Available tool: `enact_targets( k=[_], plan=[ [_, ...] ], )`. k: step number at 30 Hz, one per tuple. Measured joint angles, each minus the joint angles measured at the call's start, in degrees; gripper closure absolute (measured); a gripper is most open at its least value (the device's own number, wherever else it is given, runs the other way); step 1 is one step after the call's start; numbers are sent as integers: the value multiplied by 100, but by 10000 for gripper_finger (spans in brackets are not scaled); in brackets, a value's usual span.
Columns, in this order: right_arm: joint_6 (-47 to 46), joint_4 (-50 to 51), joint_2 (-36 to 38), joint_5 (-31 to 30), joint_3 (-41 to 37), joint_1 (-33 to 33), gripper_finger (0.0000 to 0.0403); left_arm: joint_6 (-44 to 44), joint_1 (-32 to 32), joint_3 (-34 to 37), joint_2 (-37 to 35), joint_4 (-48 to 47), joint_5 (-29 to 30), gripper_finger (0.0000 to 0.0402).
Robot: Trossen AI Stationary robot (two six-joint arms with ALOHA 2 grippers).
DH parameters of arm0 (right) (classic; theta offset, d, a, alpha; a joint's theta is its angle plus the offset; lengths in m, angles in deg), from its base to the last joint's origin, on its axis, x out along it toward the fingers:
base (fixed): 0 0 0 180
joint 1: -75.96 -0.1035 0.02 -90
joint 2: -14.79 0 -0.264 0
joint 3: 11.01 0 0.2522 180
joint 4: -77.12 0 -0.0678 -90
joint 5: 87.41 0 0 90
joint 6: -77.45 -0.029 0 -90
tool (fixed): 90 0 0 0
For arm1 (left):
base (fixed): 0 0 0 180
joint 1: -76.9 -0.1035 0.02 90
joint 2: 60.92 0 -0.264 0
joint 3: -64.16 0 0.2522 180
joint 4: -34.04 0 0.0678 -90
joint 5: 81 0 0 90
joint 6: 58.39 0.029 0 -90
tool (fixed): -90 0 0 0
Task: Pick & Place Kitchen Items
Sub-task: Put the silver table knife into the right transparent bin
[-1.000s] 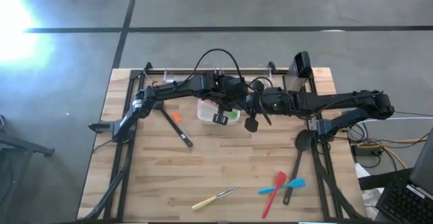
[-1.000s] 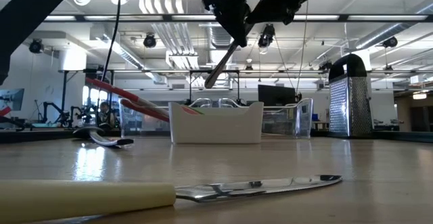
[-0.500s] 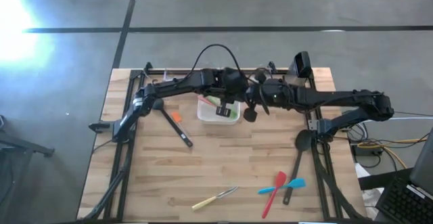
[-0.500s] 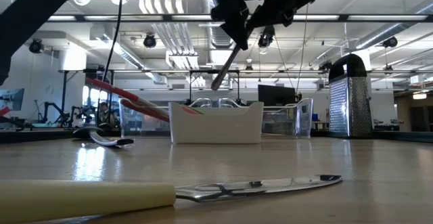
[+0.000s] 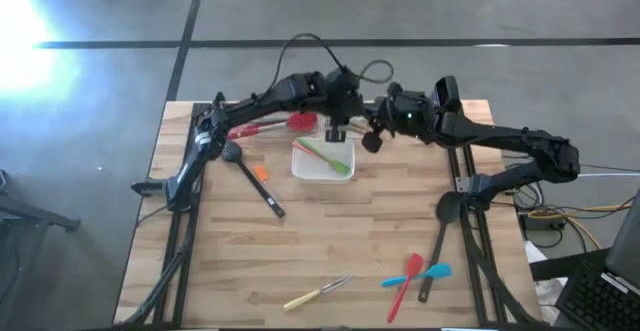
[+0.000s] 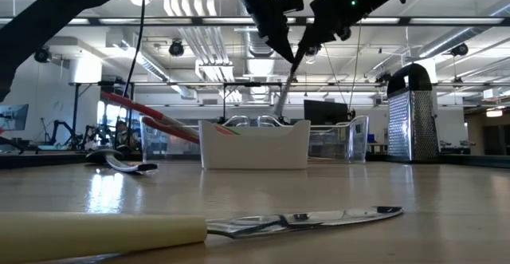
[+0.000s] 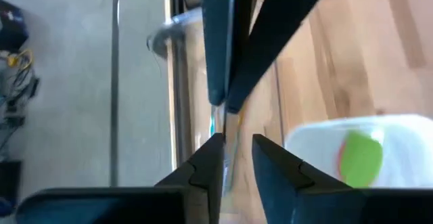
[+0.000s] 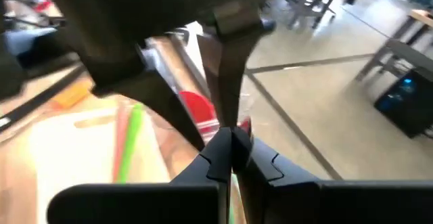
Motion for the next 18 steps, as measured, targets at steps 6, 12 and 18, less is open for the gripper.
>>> enact_targets(
  k=[6, 12, 18],
  plan=[
    [48, -108, 4, 509, 0, 658, 396, -72, -435, 20, 0, 433, -309, 292],
    [78, -168, -36, 1013, -2, 1219, 396, -149, -652, 25, -10, 360, -259, 270],
    [70, -528, -471, 1405, -2, 1395, 396, -497, -762, 31, -254, 213, -320, 262]
  ],
)
